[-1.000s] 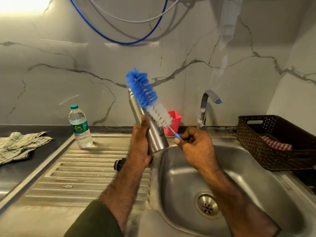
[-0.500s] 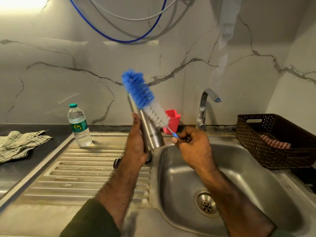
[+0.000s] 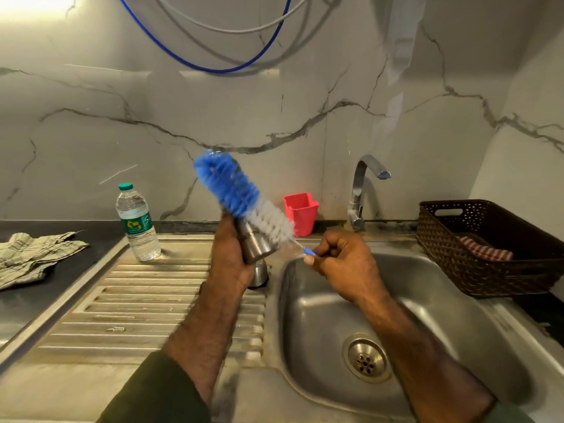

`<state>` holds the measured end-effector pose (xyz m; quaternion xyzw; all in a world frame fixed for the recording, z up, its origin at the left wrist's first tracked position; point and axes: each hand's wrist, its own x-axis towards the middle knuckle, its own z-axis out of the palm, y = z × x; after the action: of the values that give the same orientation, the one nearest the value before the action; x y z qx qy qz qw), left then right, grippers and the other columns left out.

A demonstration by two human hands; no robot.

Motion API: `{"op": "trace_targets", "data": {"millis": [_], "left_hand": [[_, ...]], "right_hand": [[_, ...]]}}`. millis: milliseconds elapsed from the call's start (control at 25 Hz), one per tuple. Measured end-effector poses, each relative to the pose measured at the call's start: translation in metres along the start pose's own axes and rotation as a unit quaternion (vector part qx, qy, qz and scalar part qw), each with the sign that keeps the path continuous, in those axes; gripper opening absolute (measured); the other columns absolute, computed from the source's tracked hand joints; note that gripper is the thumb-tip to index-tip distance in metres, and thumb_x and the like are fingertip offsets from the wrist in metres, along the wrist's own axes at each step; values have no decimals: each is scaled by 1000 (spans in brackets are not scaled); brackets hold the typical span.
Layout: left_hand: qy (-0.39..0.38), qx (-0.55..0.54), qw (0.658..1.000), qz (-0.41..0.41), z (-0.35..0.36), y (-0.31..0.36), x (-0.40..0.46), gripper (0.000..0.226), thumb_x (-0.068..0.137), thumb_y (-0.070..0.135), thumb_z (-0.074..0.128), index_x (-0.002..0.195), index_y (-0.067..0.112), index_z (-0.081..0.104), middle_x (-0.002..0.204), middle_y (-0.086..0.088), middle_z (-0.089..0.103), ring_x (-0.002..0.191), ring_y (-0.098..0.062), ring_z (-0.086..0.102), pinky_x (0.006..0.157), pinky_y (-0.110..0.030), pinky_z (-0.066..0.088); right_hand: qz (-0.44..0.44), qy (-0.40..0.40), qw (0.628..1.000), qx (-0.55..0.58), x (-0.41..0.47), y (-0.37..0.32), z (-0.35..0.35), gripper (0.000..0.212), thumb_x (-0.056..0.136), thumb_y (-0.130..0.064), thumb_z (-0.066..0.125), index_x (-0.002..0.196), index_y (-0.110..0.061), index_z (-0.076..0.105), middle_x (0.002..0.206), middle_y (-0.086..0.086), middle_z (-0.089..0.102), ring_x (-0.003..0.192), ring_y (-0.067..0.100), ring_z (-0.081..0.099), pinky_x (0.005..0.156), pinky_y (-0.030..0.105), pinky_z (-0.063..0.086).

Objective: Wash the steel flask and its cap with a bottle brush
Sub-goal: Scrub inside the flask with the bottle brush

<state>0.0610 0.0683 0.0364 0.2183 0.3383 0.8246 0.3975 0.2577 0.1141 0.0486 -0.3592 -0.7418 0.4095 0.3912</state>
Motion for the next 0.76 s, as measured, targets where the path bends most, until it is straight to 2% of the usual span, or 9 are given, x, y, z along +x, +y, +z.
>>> {"op": "trace_targets", "data": {"millis": [80, 160, 240, 320, 400, 480, 520, 640, 760], "left_hand": [[-10, 16, 1000, -15, 4, -13, -3, 67, 93, 63, 63, 137, 13, 66, 127, -16, 75, 107, -30, 76, 85, -46, 64], [-7, 14, 1000, -18, 7, -20, -3, 79, 86, 66, 73, 145, 14, 61, 139, -19, 69, 119, -37, 71, 99, -57, 58], [5, 4, 1000, -31, 7, -12, -3, 70, 91, 67, 67, 140, 17, 65, 134, -15, 73, 113, -34, 75, 94, -56, 61], [13, -16, 1000, -15, 0, 1, -2, 62, 91, 65, 59, 134, 21, 67, 125, -11, 78, 104, -31, 79, 84, -55, 65], [20, -44, 999, 20, -14, 11, 4, 51, 97, 61, 56, 130, 25, 68, 121, -8, 79, 105, -29, 78, 93, -59, 62], [24, -52, 998, 30, -20, 11, 6, 45, 101, 59, 57, 125, 24, 73, 121, -8, 77, 111, -30, 75, 106, -61, 54], [24, -43, 999, 16, -17, 7, 7, 44, 102, 58, 57, 121, 22, 75, 119, -8, 77, 112, -30, 74, 107, -61, 53], [-12, 21, 999, -27, 0, -6, -3, 47, 107, 52, 48, 115, 17, 78, 114, -11, 78, 102, -27, 77, 87, -46, 63], [-51, 77, 995, -45, 8, -18, -7, 65, 101, 63, 47, 139, 14, 68, 127, -15, 75, 106, -26, 76, 83, -39, 63]], "right_hand": [[-35, 68, 997, 18, 2, -5, 10, 22, 82, -4, 83, 70, -7, 64, 62, -4, 66, 55, 8, 56, 57, 21, 51], [-50, 88, 995, 23, 4, -5, 10, 23, 82, -6, 84, 70, -10, 65, 68, 4, 70, 59, 16, 60, 59, 24, 53], [-28, 52, 998, 1, 4, -3, 0, 25, 81, -5, 84, 67, -11, 64, 60, -3, 64, 52, 3, 52, 53, 17, 47], [20, -11, 999, -42, 2, 3, -12, 25, 81, -5, 84, 68, -3, 63, 57, 2, 57, 49, 3, 48, 52, 22, 46], [57, -54, 994, -77, 1, 7, -20, 27, 80, -8, 86, 69, -2, 62, 60, 14, 59, 52, 9, 51, 53, 28, 47], [60, -66, 993, -80, 0, 6, -18, 29, 80, -10, 87, 65, -6, 62, 57, 8, 58, 51, 9, 51, 51, 26, 45], [52, -61, 995, -61, -1, 3, -12, 30, 80, -8, 86, 64, -8, 61, 54, 1, 56, 49, 6, 49, 50, 23, 43], [-2, 9, 1000, 22, -3, -7, 6, 25, 82, -3, 83, 69, -5, 63, 57, -10, 61, 51, 2, 53, 52, 18, 48], [-43, 82, 995, 28, 0, -7, 17, 17, 85, -14, 84, 80, -8, 68, 83, 3, 75, 74, 15, 69, 68, 26, 60]]}}
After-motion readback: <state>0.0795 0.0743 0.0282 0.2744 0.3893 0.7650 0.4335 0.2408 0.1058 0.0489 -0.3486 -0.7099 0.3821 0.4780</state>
